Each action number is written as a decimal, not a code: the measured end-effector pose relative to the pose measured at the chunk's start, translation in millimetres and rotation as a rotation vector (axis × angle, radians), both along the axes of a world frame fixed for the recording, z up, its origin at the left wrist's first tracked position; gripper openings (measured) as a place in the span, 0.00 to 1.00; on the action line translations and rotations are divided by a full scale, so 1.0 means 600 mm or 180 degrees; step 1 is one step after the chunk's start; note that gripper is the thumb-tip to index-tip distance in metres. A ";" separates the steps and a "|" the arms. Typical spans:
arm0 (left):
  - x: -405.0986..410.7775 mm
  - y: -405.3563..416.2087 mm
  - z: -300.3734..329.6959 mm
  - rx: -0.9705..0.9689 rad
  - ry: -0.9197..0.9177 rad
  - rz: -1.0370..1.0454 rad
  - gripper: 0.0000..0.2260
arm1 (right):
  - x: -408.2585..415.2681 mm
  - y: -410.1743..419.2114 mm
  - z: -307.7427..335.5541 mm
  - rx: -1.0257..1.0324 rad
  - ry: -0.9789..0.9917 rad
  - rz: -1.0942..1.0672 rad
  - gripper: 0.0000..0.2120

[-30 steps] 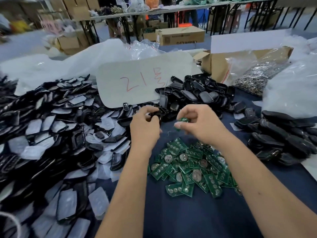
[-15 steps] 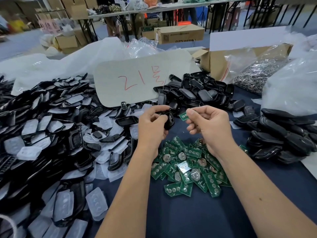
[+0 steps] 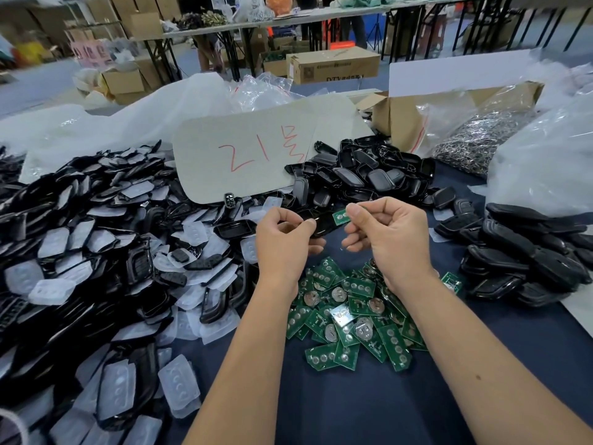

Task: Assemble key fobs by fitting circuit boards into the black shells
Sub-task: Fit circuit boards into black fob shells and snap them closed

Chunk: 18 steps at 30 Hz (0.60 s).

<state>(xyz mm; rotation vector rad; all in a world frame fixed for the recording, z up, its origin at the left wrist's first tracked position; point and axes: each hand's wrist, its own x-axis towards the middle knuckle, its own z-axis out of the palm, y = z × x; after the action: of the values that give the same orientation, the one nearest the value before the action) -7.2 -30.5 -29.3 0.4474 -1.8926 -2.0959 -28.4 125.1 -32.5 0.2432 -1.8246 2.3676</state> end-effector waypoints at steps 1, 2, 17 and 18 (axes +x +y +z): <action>0.000 0.001 -0.001 0.0010 0.0002 -0.0015 0.08 | -0.001 0.001 -0.002 0.0001 0.0016 -0.0048 0.13; 0.000 0.002 -0.001 0.0010 -0.0005 -0.0041 0.08 | -0.002 0.001 -0.004 0.0019 0.0035 -0.0094 0.12; 0.001 0.013 -0.003 0.0084 -0.0029 -0.0291 0.05 | -0.007 -0.001 -0.012 0.1114 0.0296 -0.0551 0.04; 0.000 0.013 -0.003 0.0071 -0.0025 -0.0284 0.06 | -0.006 -0.002 -0.010 0.1220 0.0329 -0.0615 0.04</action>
<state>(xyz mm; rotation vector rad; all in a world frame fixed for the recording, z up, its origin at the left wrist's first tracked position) -7.0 -22.7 -31.0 0.3834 -1.9289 -2.1767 -32.2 124.2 -38.4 0.2135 -2.1302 1.8337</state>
